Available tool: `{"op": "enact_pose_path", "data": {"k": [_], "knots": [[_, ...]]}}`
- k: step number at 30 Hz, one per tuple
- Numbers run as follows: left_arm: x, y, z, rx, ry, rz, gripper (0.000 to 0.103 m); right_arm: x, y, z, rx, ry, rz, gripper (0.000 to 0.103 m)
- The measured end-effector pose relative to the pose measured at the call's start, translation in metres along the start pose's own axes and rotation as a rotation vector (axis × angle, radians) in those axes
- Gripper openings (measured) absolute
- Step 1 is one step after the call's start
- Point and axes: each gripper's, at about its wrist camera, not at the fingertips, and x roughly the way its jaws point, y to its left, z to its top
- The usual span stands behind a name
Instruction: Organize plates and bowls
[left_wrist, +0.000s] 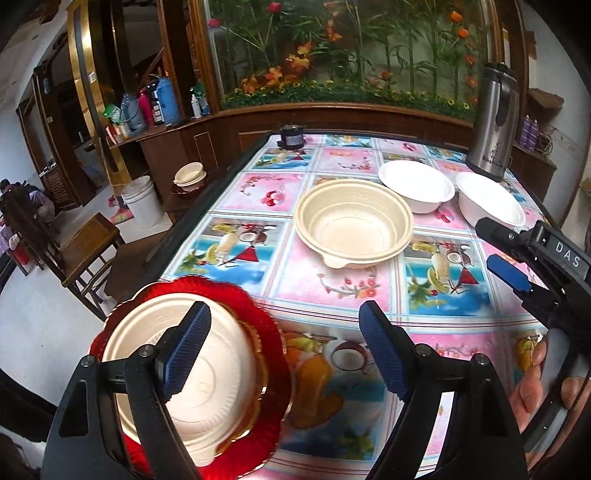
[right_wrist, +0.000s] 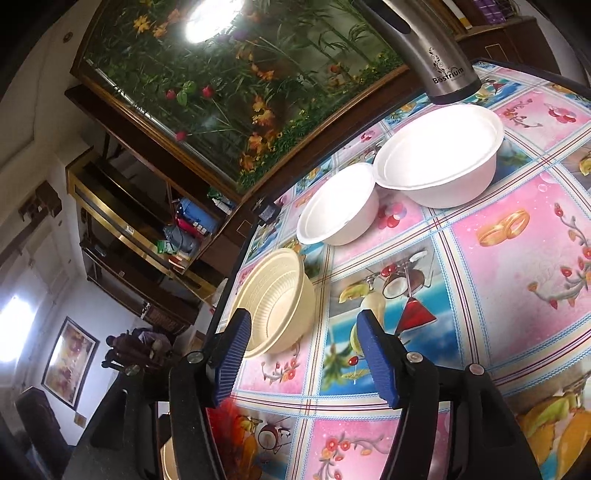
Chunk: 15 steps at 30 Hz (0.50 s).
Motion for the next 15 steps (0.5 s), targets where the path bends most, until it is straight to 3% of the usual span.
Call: {"op": "enact_pose_path", "data": {"k": [15], "knots": [[0.011, -0.014, -0.001, 0.016, 0.037, -0.013, 0.083, -0.002, -0.002, 0.001, 0.016, 0.007, 0.016, 0.063]]}}
